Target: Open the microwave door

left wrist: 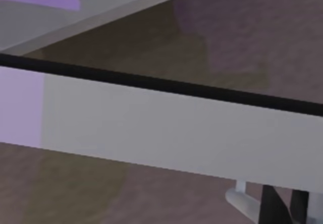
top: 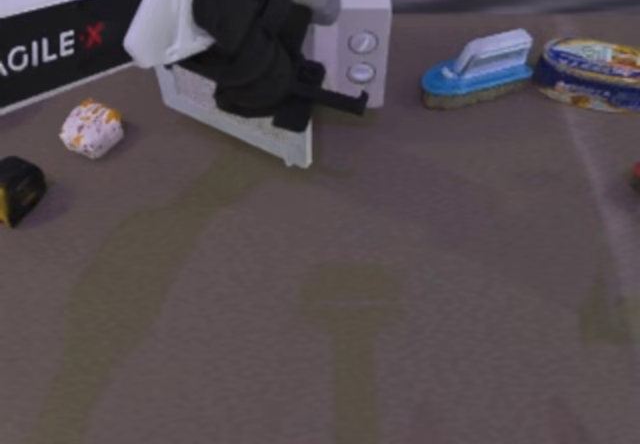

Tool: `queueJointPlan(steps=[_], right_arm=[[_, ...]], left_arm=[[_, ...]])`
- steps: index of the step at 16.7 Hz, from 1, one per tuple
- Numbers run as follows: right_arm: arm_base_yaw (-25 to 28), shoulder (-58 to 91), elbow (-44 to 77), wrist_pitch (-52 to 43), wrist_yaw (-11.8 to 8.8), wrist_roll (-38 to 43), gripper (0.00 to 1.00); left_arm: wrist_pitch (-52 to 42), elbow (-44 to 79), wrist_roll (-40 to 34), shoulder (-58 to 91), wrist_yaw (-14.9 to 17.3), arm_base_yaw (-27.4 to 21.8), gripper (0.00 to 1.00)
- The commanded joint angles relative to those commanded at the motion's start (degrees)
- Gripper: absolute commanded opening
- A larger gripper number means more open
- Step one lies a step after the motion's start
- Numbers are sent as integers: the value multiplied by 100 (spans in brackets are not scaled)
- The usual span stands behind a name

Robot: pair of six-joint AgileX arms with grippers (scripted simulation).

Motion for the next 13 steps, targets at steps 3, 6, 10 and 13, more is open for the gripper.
queueJointPlan(steps=[3, 6, 10, 13], right_arm=[[0, 0, 0, 0, 0, 0, 100], [0, 0, 0, 0, 0, 0, 100], [0, 0, 0, 0, 0, 0, 100], [0, 0, 0, 0, 0, 0, 100]], left_arm=[[0, 0, 0, 0, 0, 0, 0], [0, 0, 0, 0, 0, 0, 0], [56, -133, 149, -100, 124, 22, 0], [94, -467, 539, -275, 321, 145, 0]])
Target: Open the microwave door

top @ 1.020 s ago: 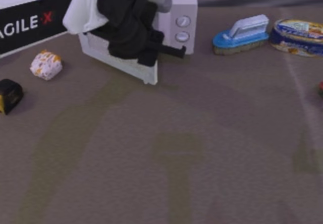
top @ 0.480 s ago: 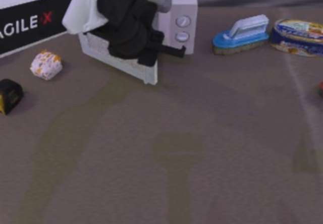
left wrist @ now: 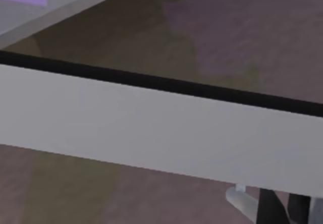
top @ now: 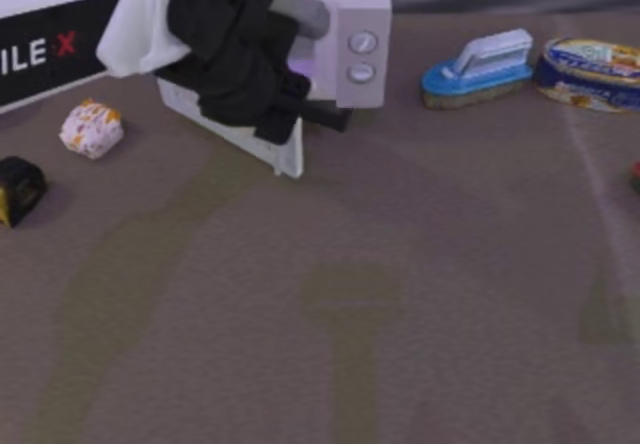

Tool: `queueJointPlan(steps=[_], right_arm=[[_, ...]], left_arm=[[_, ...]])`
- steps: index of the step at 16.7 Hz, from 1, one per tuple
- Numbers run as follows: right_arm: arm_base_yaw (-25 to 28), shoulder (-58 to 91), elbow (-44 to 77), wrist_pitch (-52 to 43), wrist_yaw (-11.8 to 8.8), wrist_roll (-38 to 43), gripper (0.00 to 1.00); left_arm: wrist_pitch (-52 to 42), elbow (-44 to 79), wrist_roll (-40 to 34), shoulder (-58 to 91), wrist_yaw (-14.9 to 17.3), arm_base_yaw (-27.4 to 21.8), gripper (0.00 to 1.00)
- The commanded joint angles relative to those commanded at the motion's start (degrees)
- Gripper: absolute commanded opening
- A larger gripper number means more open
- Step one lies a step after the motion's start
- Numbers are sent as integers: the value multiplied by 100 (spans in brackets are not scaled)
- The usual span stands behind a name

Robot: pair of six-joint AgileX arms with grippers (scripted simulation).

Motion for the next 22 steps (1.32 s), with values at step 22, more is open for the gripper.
queueJointPlan(steps=[22], right_arm=[[0, 0, 0, 0, 0, 0, 100]], left_arm=[[90, -147, 242, -176, 133, 78, 0]])
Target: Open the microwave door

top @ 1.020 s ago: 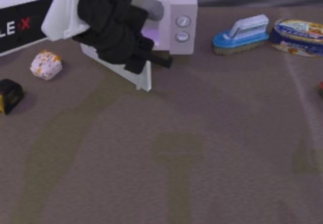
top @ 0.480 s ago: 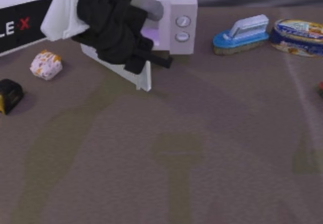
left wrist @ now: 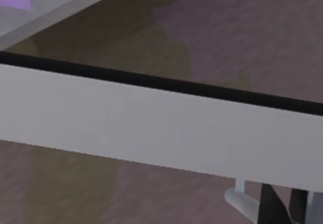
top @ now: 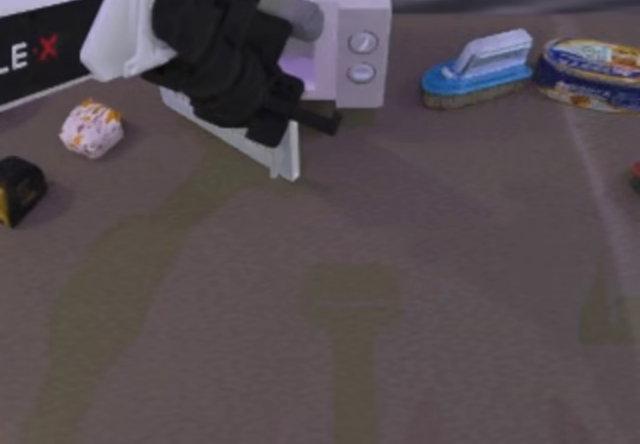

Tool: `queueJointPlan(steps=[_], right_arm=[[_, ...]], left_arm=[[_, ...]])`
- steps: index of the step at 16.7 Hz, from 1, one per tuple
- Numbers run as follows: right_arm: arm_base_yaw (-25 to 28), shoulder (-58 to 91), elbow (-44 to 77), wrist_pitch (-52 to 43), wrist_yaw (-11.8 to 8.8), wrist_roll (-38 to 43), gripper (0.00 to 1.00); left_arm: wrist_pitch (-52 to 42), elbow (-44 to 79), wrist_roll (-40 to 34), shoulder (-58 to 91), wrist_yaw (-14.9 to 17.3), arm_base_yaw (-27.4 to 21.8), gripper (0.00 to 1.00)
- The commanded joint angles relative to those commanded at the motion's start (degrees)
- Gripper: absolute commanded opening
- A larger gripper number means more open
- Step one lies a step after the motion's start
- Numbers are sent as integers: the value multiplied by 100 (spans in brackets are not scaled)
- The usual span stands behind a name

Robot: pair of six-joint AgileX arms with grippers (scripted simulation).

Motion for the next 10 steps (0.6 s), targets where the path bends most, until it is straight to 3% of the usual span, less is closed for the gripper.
queueJointPlan(steps=[5, 10], right_arm=[[0, 0, 0, 0, 0, 0, 100], [0, 0, 0, 0, 0, 0, 100]], left_arm=[[0, 0, 0, 0, 0, 0, 0], [23, -186, 293, -129, 200, 87, 0]])
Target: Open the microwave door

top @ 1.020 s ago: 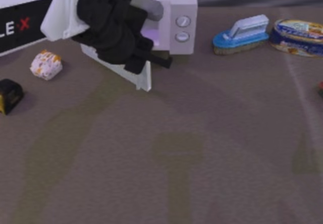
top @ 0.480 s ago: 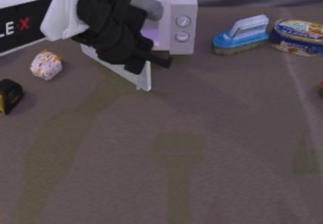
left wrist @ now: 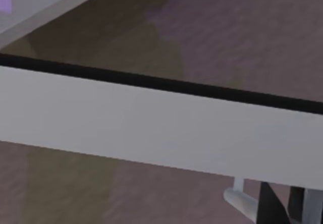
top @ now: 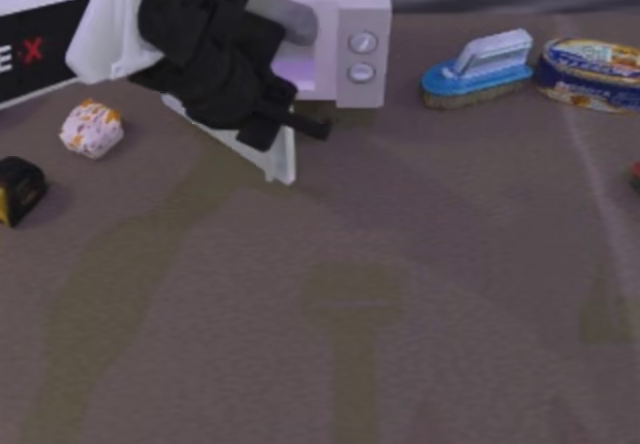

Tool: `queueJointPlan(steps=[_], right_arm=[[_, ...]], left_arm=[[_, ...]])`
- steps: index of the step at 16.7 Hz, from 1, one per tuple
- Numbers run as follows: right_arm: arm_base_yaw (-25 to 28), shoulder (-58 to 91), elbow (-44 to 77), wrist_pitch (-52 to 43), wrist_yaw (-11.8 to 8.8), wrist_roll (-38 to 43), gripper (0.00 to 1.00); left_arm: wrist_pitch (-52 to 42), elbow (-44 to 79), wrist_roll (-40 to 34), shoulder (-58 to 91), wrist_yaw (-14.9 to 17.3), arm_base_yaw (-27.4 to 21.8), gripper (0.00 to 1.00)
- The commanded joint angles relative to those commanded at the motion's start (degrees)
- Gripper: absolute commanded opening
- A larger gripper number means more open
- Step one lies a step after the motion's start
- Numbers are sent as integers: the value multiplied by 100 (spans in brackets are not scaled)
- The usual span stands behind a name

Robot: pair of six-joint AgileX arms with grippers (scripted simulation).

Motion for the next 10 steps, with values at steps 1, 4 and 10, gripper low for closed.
queueJointPlan(steps=[1, 4, 10], right_arm=[[0, 0, 0, 0, 0, 0, 100], [0, 0, 0, 0, 0, 0, 100], [0, 0, 0, 0, 0, 0, 100]], left_arm=[[-14, -97, 143, -43, 72, 52, 0], [7, -291, 515, -210, 269, 186, 0], [30, -302, 574, -257, 304, 206, 0]])
